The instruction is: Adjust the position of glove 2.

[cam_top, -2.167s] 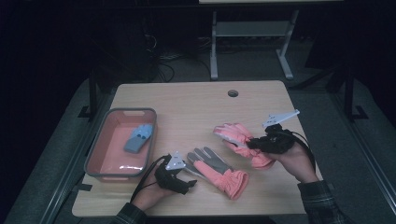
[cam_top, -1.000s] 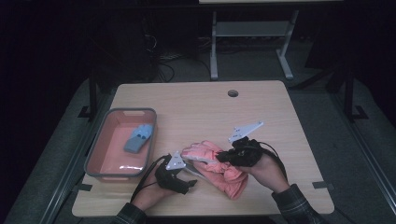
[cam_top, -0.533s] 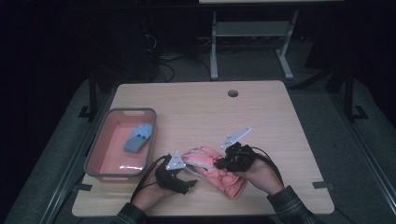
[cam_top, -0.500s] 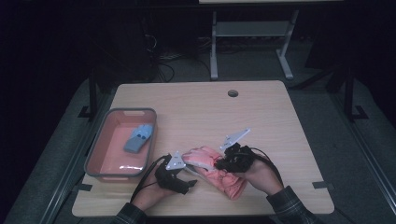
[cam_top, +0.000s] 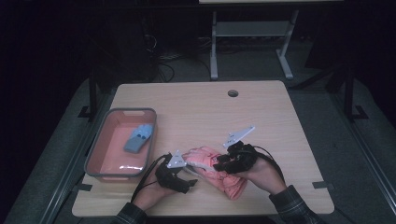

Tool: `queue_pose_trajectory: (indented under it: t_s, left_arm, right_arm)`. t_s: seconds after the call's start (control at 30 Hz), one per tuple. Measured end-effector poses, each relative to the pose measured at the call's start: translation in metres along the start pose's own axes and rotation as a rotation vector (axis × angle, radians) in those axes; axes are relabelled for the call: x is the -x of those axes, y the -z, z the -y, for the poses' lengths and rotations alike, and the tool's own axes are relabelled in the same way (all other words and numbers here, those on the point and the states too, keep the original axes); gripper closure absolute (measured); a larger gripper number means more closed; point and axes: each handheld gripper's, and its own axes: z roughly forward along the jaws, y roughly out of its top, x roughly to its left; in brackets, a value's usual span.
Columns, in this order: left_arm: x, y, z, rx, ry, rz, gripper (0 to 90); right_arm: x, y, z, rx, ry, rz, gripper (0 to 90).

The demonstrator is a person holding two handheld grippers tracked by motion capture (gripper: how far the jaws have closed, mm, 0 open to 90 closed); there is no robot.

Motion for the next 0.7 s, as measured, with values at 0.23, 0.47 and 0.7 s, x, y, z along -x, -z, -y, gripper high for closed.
queue_pose_trajectory:
  t_s: [0.23, 0.47, 0.7]
  left_arm:
    - [0.004, 0.014, 0.002, -0.03, 0.05, -0.025, 13.6]
    - [0.015, 0.028, 0.006, -0.041, 0.038, -0.038, 25.5]
    - [0.022, 0.031, -0.001, -0.048, 0.047, 0.018, 70.8]
  right_arm:
    - [0.014, 0.024, 0.004, 0.098, -0.03, 0.036, 62.1]
    - [0.036, 0.036, 0.019, 0.105, -0.064, 0.072, 82.3]
    - [0.057, 0.041, 0.044, 0.077, -0.125, 0.106, 90.0]
